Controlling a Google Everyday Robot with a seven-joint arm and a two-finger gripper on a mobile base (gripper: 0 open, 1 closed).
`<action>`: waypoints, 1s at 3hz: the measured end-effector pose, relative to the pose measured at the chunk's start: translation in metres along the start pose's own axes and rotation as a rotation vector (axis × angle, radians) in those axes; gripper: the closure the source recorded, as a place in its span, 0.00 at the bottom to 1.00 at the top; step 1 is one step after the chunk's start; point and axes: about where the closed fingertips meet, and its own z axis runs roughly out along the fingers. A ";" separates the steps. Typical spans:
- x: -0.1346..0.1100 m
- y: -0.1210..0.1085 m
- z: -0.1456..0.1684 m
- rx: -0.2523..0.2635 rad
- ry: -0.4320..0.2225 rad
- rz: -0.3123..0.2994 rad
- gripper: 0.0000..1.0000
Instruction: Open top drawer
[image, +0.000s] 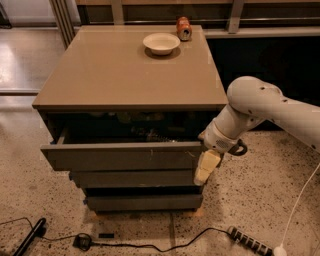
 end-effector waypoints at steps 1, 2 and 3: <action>-0.001 -0.005 0.002 0.004 -0.007 0.003 0.00; -0.007 -0.042 0.016 0.041 -0.054 0.026 0.00; -0.007 -0.044 0.017 0.041 -0.059 0.028 0.00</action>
Offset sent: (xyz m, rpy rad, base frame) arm 0.0361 0.0014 -0.0129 0.0418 -0.0397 -0.0431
